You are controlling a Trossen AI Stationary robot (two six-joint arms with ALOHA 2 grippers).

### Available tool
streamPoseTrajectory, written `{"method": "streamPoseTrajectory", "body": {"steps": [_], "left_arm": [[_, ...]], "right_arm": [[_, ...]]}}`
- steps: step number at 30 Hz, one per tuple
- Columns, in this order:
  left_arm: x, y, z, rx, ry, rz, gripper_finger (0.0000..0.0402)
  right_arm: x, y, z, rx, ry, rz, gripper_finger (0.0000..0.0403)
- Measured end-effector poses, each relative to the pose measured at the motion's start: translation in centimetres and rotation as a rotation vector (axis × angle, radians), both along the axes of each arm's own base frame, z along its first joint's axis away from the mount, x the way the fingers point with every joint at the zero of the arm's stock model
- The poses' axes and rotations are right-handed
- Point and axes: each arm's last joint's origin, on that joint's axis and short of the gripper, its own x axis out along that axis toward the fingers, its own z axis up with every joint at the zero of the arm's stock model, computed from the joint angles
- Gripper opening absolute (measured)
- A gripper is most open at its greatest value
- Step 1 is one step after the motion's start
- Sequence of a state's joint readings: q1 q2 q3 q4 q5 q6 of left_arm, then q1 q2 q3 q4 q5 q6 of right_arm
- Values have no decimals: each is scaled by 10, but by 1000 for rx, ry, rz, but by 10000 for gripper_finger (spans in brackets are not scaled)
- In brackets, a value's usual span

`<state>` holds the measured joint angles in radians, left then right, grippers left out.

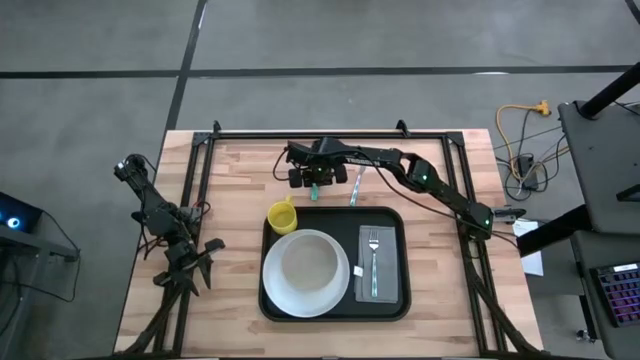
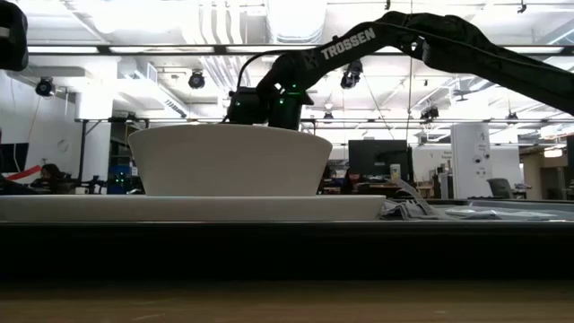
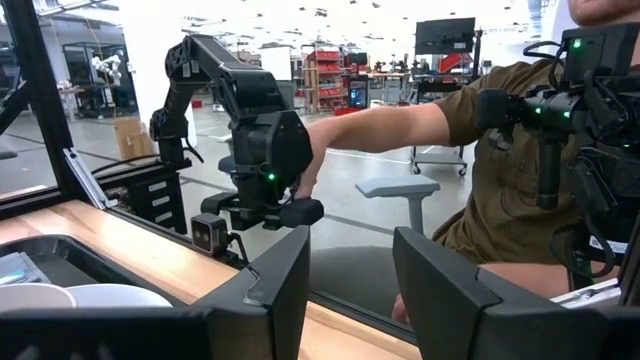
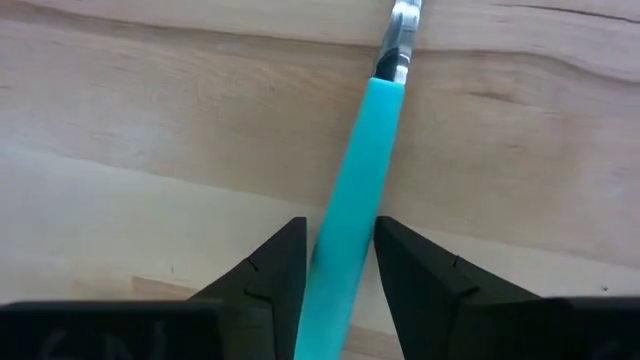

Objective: Set up tray
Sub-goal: Put the light blue spoon on the gray napkin to the left of the blue patterned fork

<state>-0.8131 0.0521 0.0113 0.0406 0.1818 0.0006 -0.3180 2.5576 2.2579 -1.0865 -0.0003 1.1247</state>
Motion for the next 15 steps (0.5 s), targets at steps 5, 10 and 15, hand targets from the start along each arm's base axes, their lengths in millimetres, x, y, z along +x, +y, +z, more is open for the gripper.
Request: {"method": "streamPoseTrajectory", "body": {"steps": [5, 10, 15], "left_arm": [[0, 0, 0, 0, 0, 0, 132], [0, 0, 0, 0, 0, 0, 132], [0, 0, 0, 0, 0, 0, 132]], "right_arm": [[0, 0, 0, -4, -1, 20, 112], [-11, 3, -1, 34, 115, 21, 67], [-22, 7, 1, 28, 236, 32, 46]]}}
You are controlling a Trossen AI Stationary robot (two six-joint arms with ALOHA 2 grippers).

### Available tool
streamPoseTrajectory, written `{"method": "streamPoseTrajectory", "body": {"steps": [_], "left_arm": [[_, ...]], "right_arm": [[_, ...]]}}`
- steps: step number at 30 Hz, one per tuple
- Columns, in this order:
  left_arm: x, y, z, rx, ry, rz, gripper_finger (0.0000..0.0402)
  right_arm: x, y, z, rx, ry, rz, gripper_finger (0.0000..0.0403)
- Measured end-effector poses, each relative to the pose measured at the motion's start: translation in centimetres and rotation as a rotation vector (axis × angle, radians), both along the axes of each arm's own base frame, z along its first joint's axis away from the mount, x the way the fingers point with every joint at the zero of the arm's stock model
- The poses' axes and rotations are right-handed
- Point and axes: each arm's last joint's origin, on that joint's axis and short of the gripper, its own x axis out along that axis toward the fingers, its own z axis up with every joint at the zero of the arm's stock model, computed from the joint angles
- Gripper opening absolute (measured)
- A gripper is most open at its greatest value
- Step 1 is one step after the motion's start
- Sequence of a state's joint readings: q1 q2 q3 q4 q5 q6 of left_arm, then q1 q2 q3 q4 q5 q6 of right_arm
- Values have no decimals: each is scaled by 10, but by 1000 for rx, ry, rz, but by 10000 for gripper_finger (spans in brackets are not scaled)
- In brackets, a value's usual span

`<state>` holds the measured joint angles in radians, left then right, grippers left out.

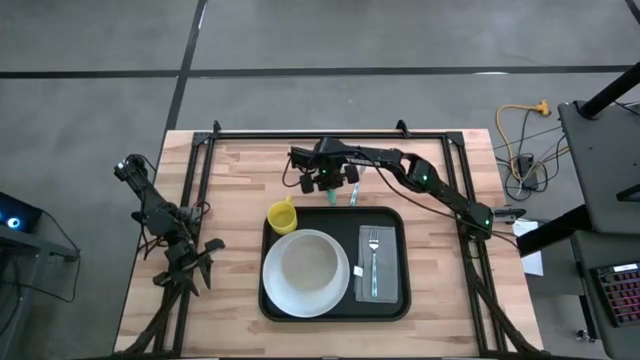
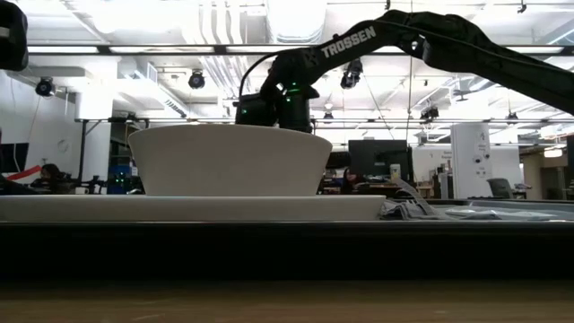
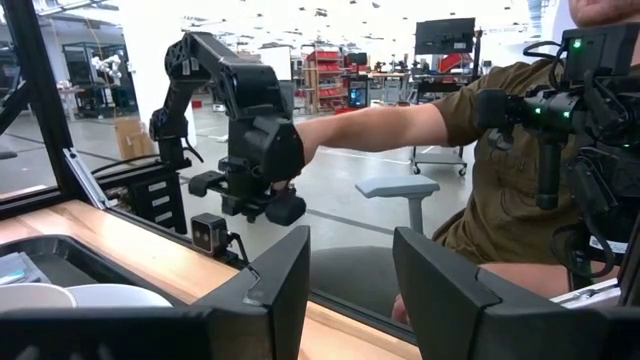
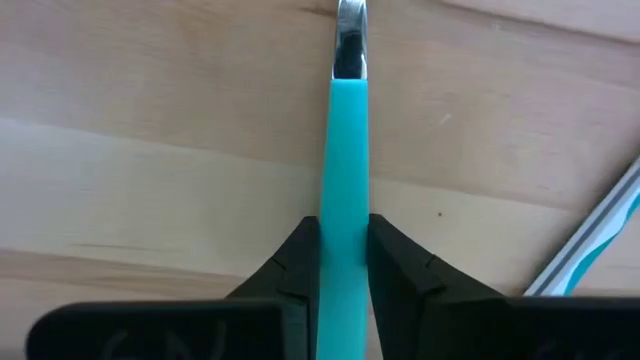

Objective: Set up tray
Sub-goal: Put the light blue spoon on the gray napkin to the left of the blue patterned fork

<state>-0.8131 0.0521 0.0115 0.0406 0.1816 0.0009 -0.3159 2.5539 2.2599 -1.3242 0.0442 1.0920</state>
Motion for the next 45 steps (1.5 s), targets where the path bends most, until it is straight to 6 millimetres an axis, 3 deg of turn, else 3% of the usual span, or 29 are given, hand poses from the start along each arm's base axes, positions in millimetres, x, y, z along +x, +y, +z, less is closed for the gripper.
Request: {"method": "streamPoseTrajectory", "body": {"steps": [6, 12, 20, 29, 45], "left_arm": [[0, 0, 0, 0, 0, 0, 132], [0, 0, 0, 0, 0, 0, 132], [0, 0, 0, 0, 0, 1, 132], [0, 0, 0, 0, 0, 0, 132], [0, 0, 0, 0, 0, 0, 132]], "right_arm": [[1, 10, 12, -23, -14, 38, 46], [0, 29, 53, -65, -75, 62, 46], [-3, 77, 86, -65, -111, 87, 46], [-12, 135, 92, -46, 5, 110, 46], [-21, 220, 95, -61, 18, 120, 46]]}}
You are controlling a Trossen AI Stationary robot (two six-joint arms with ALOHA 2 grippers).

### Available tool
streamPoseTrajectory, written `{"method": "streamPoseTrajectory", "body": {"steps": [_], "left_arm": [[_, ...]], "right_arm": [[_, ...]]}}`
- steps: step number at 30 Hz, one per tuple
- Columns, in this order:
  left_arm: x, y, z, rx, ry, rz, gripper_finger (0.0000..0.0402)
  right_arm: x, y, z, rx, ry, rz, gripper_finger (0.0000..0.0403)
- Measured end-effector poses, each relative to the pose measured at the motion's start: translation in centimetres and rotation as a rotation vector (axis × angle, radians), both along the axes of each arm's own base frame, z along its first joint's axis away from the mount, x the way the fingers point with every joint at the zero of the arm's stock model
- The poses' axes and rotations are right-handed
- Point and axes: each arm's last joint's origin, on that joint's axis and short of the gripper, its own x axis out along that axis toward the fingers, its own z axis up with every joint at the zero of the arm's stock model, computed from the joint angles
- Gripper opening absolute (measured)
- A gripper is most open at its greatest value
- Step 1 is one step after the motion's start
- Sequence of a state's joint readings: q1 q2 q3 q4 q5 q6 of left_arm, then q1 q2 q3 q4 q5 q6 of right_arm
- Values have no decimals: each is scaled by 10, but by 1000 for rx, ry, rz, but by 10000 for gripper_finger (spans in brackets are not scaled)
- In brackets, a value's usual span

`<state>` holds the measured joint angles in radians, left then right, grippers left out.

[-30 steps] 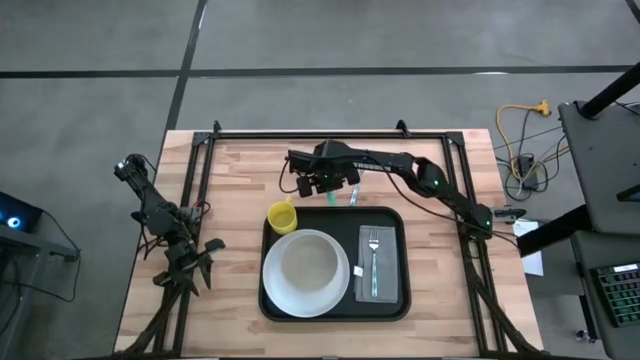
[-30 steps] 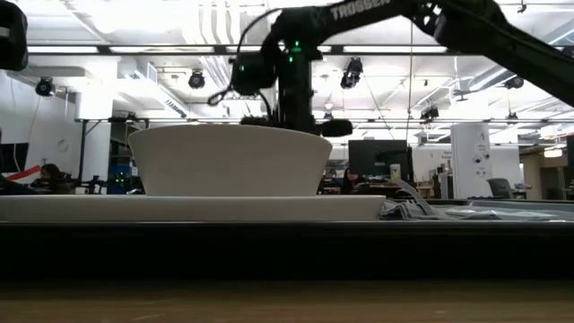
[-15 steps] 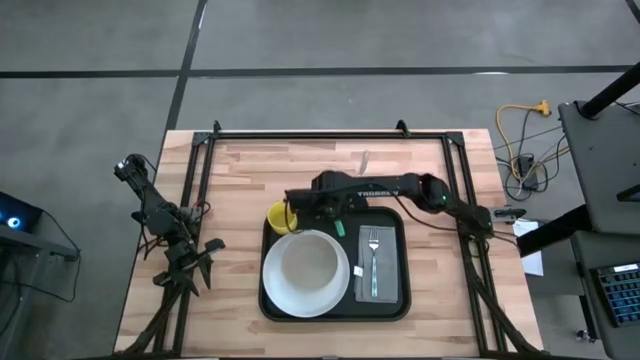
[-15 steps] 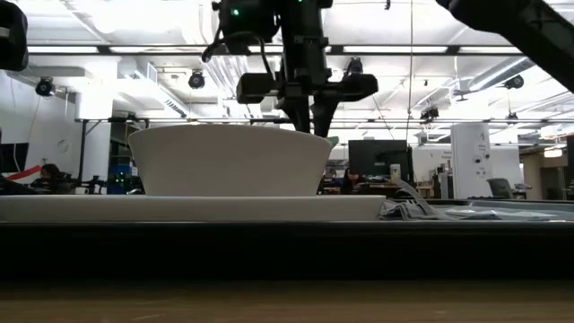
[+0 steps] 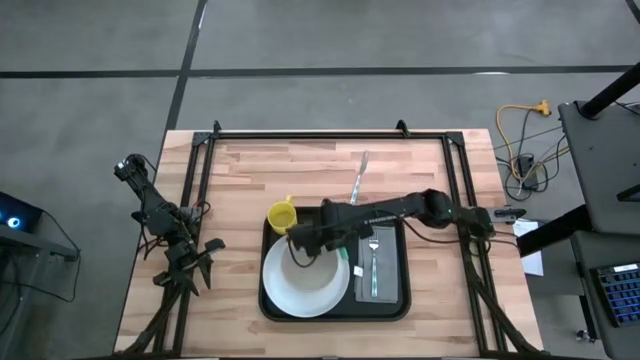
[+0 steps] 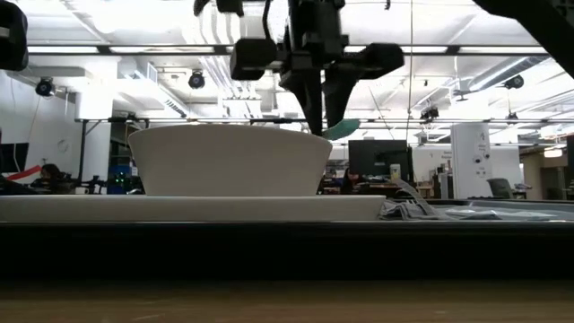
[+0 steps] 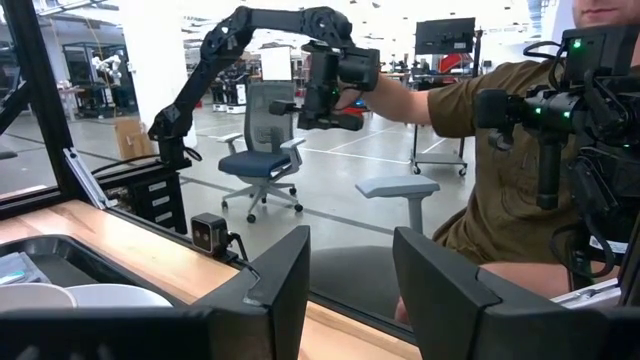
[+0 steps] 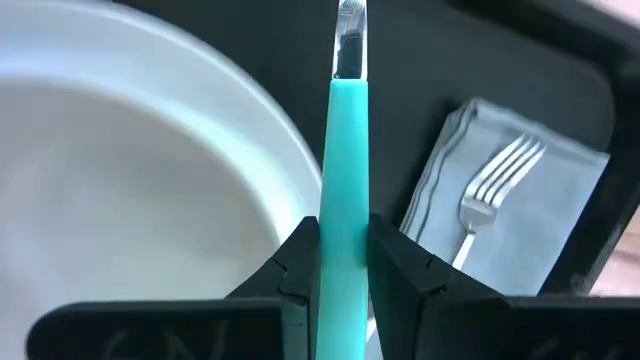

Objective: Set up tray
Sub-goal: Put the light blue spoon on the gray napkin to the left of the blue patterned fork

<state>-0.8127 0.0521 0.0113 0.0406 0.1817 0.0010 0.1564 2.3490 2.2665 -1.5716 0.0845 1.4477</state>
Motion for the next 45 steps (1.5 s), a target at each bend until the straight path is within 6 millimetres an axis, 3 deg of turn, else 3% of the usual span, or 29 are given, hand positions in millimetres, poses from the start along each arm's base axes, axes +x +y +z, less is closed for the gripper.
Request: {"method": "streamPoseTrajectory", "body": {"steps": [12, 20, 29, 32, 35, 39, 41, 45], "left_arm": [[0, 0, 0, 0, 0, 0, 132], [0, 0, 0, 0, 0, 0, 132], [0, 0, 0, 0, 0, 0, 132], [0, 0, 0, 0, 0, 0, 132], [0, 0, 0, 0, 0, 0, 132], [0, 0, 0, 0, 0, 0, 132], [0, 0, 0, 0, 0, 0, 132], [0, 0, 0, 0, 0, 0, 132]], "right_arm": [[-13, 59, -1, -1, -13, -77, 46], [-24, 81, -16, 17, 48, -189, 46], [-31, 88, -27, 12, 78, -238, 46], [-42, 90, -26, -5, 91, -273, 46], [-54, 91, -22, 0, 18, -305, 46], [-68, 87, -22, -6, -209, -395, 46], [-79, 81, -23, 39, -154, -458, 46], [-80, 78, -33, 40, -128, -454, 46]]}}
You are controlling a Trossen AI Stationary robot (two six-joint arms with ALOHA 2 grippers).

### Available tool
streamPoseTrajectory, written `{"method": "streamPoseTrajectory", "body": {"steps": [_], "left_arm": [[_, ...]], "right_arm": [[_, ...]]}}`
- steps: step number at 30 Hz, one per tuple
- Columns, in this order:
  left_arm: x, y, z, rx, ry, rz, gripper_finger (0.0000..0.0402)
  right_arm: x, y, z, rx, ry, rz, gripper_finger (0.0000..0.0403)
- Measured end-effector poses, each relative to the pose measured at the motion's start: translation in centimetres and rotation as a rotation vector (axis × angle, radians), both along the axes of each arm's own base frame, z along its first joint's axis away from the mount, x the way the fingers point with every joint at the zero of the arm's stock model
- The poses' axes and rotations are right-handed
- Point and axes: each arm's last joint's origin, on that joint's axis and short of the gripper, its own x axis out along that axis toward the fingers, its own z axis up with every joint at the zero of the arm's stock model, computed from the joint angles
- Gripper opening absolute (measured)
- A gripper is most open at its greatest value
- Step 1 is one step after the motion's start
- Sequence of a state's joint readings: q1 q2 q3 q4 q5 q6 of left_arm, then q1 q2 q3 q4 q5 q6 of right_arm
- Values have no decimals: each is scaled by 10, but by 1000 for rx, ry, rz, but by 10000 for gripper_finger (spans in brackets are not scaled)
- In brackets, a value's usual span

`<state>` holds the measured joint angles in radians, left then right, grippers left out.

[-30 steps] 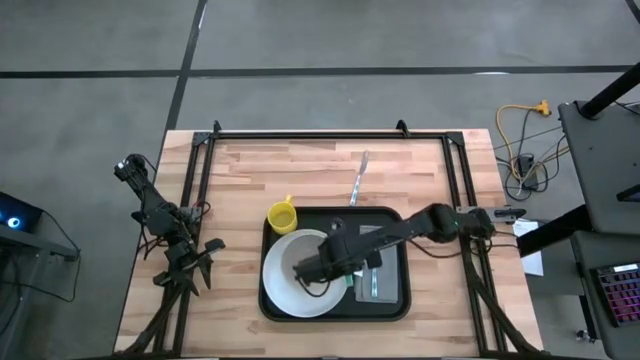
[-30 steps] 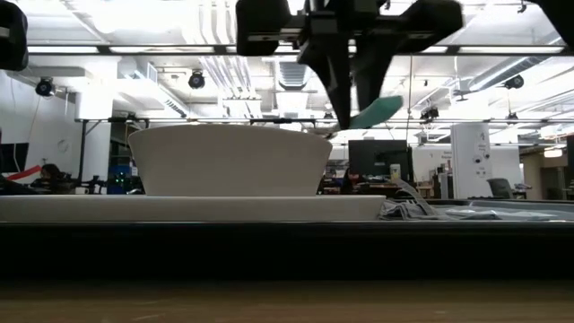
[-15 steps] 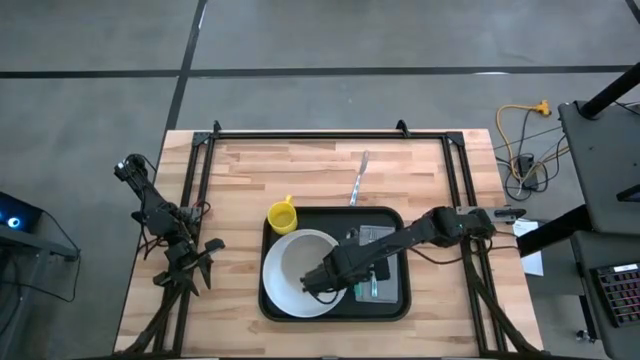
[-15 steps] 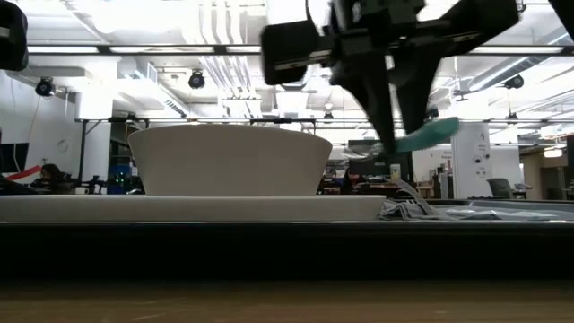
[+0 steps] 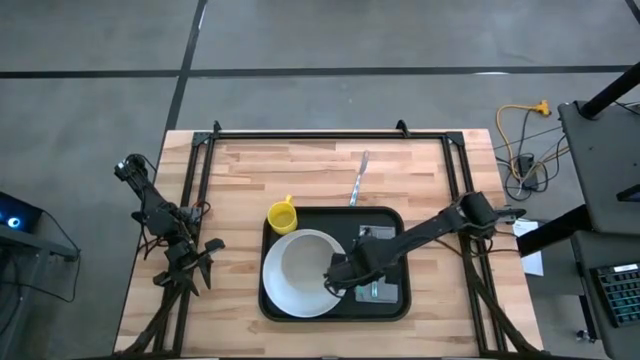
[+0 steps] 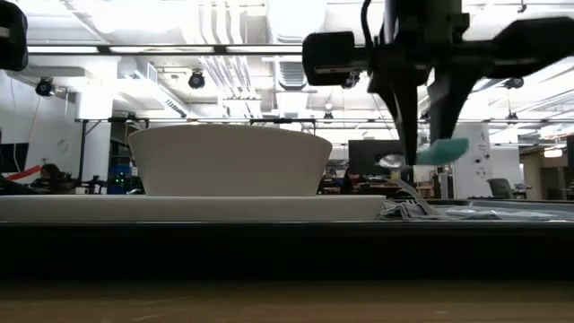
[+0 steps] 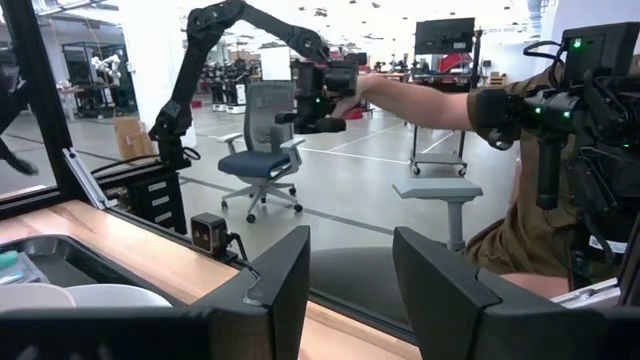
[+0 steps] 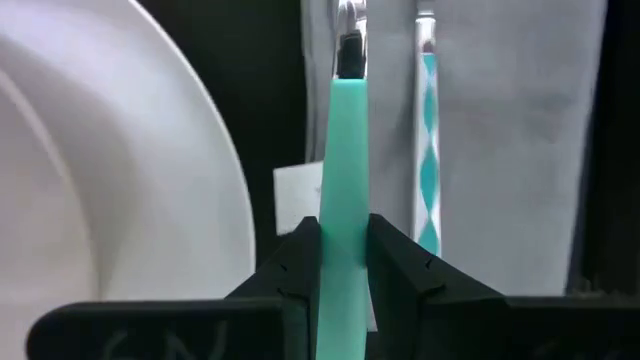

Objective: Set up tray
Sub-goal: Put the light blue spoon on the gray napkin to the left of the blue patterned fork

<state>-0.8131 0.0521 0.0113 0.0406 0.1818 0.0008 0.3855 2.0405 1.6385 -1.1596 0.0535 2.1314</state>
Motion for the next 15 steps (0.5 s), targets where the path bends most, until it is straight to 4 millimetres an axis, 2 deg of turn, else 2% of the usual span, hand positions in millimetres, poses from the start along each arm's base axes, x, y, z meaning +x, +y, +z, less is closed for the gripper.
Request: {"method": "streamPoseTrajectory", "body": {"steps": [4, 15], "left_arm": [[0, 0, 0, 0, 0, 0, 132], [0, 0, 0, 0, 0, 1, 132]], "right_arm": [[0, -4, 5, -8, -6, 17, 46], [-3, -5, -10, -2, 18, 64, 46]]}}
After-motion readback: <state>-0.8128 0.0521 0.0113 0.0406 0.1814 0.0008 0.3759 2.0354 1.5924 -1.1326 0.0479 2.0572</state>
